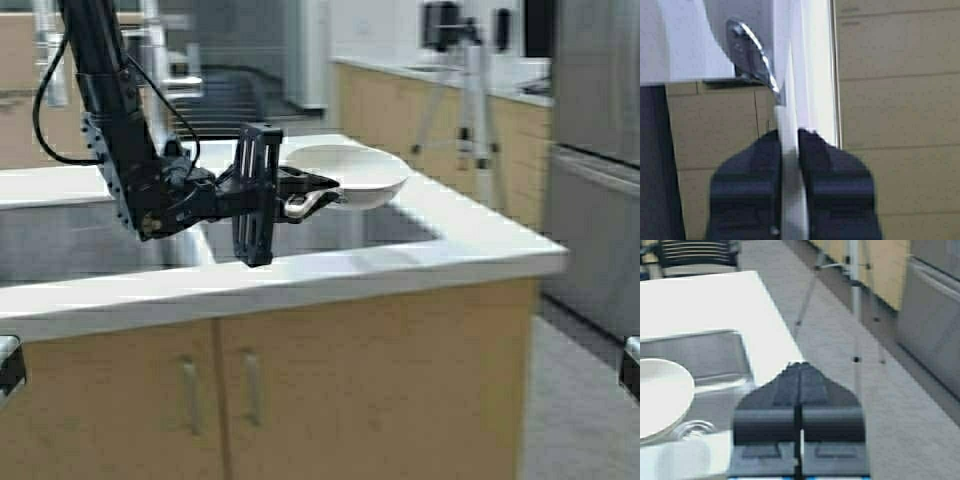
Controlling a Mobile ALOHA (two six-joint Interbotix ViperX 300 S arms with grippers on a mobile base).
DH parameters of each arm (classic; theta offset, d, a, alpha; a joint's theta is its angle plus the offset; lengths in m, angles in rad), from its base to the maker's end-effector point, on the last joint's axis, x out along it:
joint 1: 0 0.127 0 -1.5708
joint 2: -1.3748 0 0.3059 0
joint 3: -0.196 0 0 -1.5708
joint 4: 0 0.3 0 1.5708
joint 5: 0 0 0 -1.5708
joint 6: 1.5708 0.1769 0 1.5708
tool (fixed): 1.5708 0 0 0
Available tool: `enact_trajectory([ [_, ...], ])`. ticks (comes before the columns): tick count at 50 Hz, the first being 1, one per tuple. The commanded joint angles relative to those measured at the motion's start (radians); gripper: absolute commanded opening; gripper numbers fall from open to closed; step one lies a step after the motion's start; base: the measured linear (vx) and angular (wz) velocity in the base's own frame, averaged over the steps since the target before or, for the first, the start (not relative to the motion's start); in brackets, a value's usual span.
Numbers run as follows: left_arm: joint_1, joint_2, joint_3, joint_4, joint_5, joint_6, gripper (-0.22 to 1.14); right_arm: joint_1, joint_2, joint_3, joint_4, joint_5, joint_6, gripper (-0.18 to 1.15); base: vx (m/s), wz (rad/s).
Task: Wash the pan
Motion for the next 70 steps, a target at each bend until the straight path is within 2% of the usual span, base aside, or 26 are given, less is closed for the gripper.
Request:
enact_trajectory([
  [1,-0.008,-0.037,-0.003,0.008,0.017,0.002,0.03,-0.002,0.009,-0.028,0.003,0.0,0.003,0.07,0.2,0.53],
  [12,-0.006,-0.025,0.006,-0.017,0.018,-0.002,0.03,-0.002,0.041,-0.044,0.005,-0.002,0.034,0.07,0.19,0.4],
  [22,0.003,-0.012,0.005,-0.081,0.018,-0.003,0.03,-0.002,0.052,-0.041,0.003,-0.002,0.046,0.07,0.2,0.26],
  [42,0.094,0.035,-0.006,-0.144,0.017,-0.008,0.03,-0.002,0.066,-0.034,0.0,-0.002,0.044,0.07,0.24,0.14],
  [58,0.086,0.0,0.075,-0.147,-0.012,-0.008,0.03,-0.002,0.071,-0.023,0.0,0.0,0.044,0.07,0.19,0.11],
  [70,0.011,-0.035,0.16,-0.147,-0.075,-0.009,0.03,-0.002,0.074,-0.017,0.0,0.011,0.04,0.07,0.15,0.21],
])
